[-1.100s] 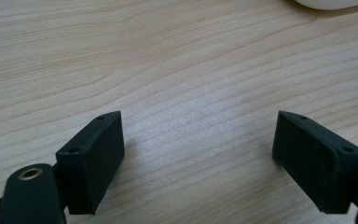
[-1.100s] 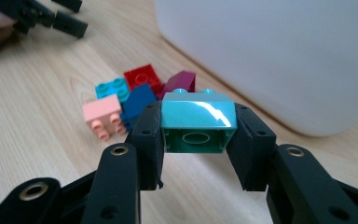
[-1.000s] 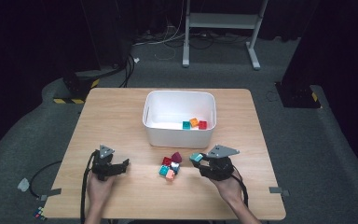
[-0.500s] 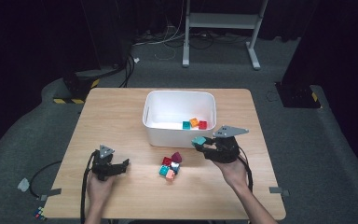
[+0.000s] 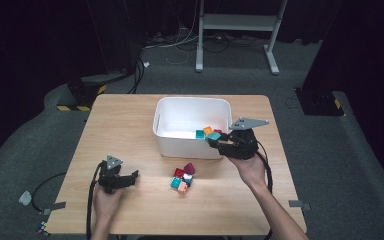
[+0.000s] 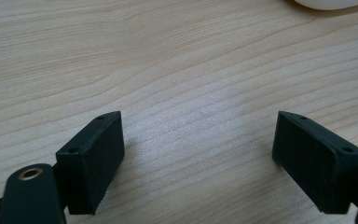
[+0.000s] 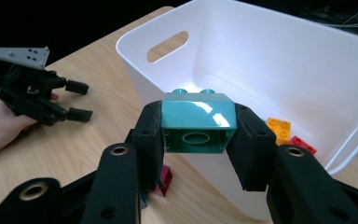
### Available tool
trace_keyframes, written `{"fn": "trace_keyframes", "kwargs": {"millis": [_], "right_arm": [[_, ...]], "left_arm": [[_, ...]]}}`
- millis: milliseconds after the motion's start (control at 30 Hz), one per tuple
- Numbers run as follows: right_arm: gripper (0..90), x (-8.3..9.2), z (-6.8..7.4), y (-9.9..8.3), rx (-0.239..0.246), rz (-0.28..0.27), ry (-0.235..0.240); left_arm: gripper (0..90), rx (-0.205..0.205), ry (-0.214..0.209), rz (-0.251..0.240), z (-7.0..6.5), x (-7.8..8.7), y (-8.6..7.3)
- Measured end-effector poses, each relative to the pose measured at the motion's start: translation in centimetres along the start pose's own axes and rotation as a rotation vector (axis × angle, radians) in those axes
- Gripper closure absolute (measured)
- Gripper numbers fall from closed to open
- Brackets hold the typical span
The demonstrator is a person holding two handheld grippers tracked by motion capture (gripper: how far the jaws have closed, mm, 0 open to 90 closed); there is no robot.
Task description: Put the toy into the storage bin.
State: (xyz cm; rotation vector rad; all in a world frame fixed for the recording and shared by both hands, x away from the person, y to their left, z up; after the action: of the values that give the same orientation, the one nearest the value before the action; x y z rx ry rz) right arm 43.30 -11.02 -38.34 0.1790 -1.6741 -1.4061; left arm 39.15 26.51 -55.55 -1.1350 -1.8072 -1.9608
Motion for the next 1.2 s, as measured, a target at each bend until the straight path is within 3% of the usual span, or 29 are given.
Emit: {"fn": "trace_keyframes", "kwargs": {"millis": [233,567,1200], "right_arm": [[58.8,-0.6,-0.7,2.2,-0.018,-0.002,0.007],[58.8,-2.0,-1.6,4.8,-0.019,0.009,-0.022],[58.7,-5.4,-3.9,6.9,-0.064,0.06,-0.083]], "left_arm": [[16.8,0.0,0.0,0.0,0.0,0.0,0.0],[16.8,-0.001,0.0,0.001,0.0,0.0,0.0],[16.7,-0.002,0.0,0.0,0.0,0.0,0.0]]}}
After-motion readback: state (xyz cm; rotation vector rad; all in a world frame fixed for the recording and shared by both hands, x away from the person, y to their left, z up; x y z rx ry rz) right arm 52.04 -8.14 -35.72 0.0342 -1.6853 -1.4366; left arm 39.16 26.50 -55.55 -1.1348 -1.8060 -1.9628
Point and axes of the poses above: each handheld gripper's, and its own axes: x roughly backward along the jaws, y roughly out of its top, z roughly to its left, the point moved 4 cm from there along -x, roughly forward along the jaws, and after that the axes turned 5 degrees about -y, right-handed, at the moved point
